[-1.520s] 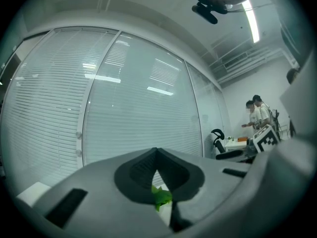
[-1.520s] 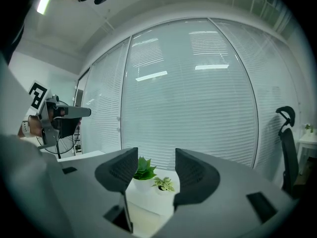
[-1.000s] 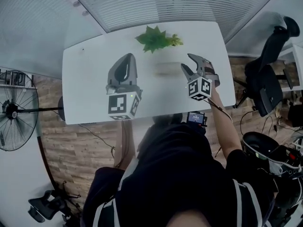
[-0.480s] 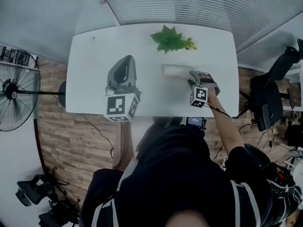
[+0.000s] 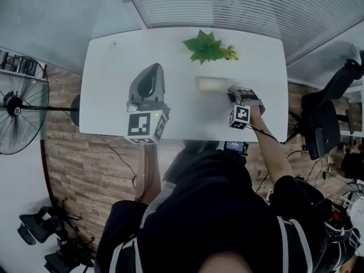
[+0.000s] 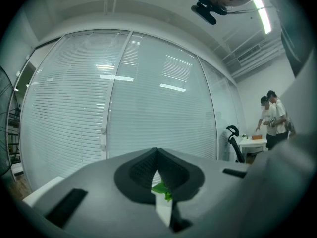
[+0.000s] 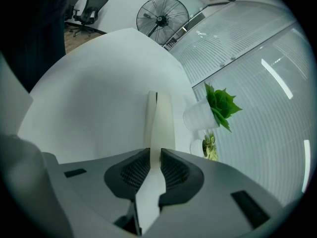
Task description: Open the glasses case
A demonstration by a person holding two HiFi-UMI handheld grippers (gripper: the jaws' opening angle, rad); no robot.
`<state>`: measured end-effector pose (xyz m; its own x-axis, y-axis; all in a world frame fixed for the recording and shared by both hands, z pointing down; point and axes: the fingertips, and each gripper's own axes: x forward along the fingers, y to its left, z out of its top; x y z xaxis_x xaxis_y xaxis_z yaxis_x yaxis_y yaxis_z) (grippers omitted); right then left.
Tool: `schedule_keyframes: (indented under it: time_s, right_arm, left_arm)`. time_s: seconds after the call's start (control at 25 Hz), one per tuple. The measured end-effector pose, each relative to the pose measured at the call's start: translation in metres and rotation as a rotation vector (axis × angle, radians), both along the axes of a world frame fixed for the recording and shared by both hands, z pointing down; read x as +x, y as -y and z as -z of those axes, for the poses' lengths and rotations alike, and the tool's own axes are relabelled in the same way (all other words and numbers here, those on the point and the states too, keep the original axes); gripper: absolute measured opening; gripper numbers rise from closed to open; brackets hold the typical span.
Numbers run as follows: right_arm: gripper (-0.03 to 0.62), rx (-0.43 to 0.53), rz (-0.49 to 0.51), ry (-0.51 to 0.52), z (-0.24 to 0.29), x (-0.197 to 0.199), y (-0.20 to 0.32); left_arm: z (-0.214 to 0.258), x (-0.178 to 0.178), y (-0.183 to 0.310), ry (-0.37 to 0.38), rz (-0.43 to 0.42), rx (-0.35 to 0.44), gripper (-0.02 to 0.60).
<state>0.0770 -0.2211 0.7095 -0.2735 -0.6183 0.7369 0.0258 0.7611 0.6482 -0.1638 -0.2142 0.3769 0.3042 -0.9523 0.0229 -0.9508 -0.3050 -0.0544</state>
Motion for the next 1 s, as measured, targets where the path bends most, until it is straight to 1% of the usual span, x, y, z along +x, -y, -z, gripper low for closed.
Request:
schedule_keyframes:
  time_s: [0.12, 0.24, 0.44, 0.64, 0.76, 0.84, 0.88, 1.0]
  right_arm:
    - [0.038, 0.035, -0.005, 0.029, 0.022, 0.000, 0.008]
    - [0.021, 0.040, -0.042, 0.059, 0.037, 0.004, 0.028]
    - [0.021, -0.003, -0.122, 0.097, 0.030, 0.013, 0.056]
    - [0.023, -0.045, -0.167, 0.128, 0.022, 0.015, 0.085]
    - [0.036, -0.078, -0.202, 0.197, 0.018, 0.014, 0.104]
    - [0.048, -0.118, -0.230, 0.252, 0.016, 0.019, 0.103]
    - [0.066, -0.136, -0.242, 0.273, 0.015, 0.020, 0.100]
    - [0.081, -0.156, -0.263, 0.319, 0.015, 0.018, 0.104]
  left_arm:
    - [0.002, -0.001, 0.001, -0.001, 0.002, 0.003, 0.000]
    - [-0.001, 0.001, 0.003, 0.003, -0.004, -0.002, 0.000]
    - [-0.006, 0.006, 0.002, 0.010, -0.008, -0.035, 0.000]
    - [-0.007, -0.004, 0.003, 0.022, 0.018, -0.033, 0.000]
    - [-0.007, -0.006, 0.008, 0.029, 0.023, -0.032, 0.000]
    - [-0.014, -0.004, 0.004, 0.030, 0.018, -0.046, 0.000]
    - [-0.016, -0.005, 0.002, 0.035, 0.015, -0.053, 0.000]
    - [-0.017, -0.009, 0.006, 0.045, 0.020, -0.061, 0.000]
